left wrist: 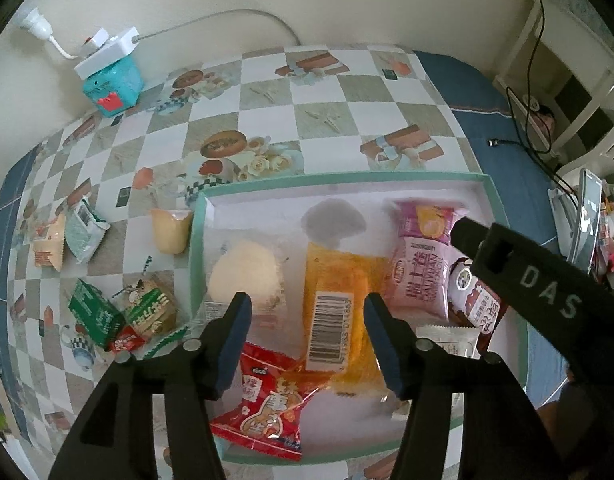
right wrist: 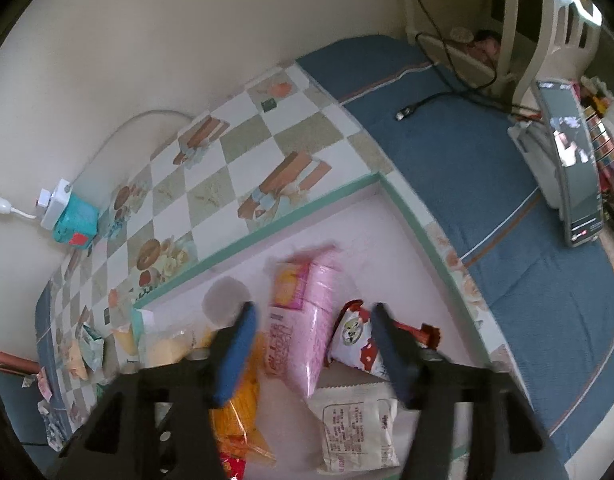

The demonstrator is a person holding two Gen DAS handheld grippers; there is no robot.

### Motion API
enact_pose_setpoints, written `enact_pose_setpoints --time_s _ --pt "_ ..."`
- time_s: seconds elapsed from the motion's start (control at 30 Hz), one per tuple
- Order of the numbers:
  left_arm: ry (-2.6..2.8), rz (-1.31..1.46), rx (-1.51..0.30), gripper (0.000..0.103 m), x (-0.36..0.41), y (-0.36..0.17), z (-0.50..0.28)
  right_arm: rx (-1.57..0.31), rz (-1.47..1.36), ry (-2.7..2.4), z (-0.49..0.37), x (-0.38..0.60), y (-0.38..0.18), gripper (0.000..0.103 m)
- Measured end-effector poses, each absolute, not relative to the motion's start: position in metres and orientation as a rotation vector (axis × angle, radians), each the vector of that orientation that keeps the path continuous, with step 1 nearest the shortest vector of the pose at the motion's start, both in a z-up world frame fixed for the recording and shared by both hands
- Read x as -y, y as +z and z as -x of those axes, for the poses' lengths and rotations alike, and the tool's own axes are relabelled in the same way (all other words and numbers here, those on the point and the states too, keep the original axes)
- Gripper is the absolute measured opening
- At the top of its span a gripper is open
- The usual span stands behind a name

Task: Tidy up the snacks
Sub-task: 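Open both tools to drop the two packs into the tray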

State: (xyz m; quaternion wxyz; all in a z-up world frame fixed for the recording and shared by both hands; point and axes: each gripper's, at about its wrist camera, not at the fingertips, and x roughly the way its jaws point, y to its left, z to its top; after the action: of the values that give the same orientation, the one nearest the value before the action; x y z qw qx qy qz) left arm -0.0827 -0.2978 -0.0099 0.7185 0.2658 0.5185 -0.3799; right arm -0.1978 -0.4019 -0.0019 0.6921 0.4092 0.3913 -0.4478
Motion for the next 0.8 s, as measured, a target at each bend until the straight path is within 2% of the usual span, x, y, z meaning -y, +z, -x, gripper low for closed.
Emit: enact_pose_setpoints --time_s 0.13,0.3,0.37,0.4,0.43,0.6,0.63,0.8 --pt "-0.823 -0.571 -1.144 0.06 0.294 -0.003 0.077 -0.873 -0.895 -1.004 0.197 0.401 0.004 0.073" --pt "-0.777 -0.549 -1.149 0.06 0.287 0.001 0.065 -0.895 -0.89 -1.009 0.195 0.4 0.0 0.079" --pt "-0.755 -0.535 -1.146 0.065 0.283 0.003 0.059 -0.903 -0.887 -1.012 0.194 0.4 -0.002 0.084" --pt "-0.74 -0.523 -1.145 0.079 0.28 0.004 0.054 -0.906 -0.885 -1.017 0.194 0.4 -0.002 0.086" --pt "-0.728 -0.512 -1.143 0.088 0.278 0.004 0.051 -0.908 -0.882 -1.021 0.194 0.4 -0.002 0.089" --pt "-0.631 -0.449 -1.147 0.089 0.263 0.002 0.026 -0.918 -0.865 -1.028 0.191 0.399 -0.002 0.098" --pt "-0.612 -0.44 -1.149 0.092 0.26 0.002 0.021 -0.918 -0.863 -1.028 0.19 0.398 -0.002 0.1" --pt "-0.516 -0.387 -1.167 0.095 0.242 -0.002 -0.002 -0.931 -0.834 -1.024 0.184 0.394 0.0 0.103"
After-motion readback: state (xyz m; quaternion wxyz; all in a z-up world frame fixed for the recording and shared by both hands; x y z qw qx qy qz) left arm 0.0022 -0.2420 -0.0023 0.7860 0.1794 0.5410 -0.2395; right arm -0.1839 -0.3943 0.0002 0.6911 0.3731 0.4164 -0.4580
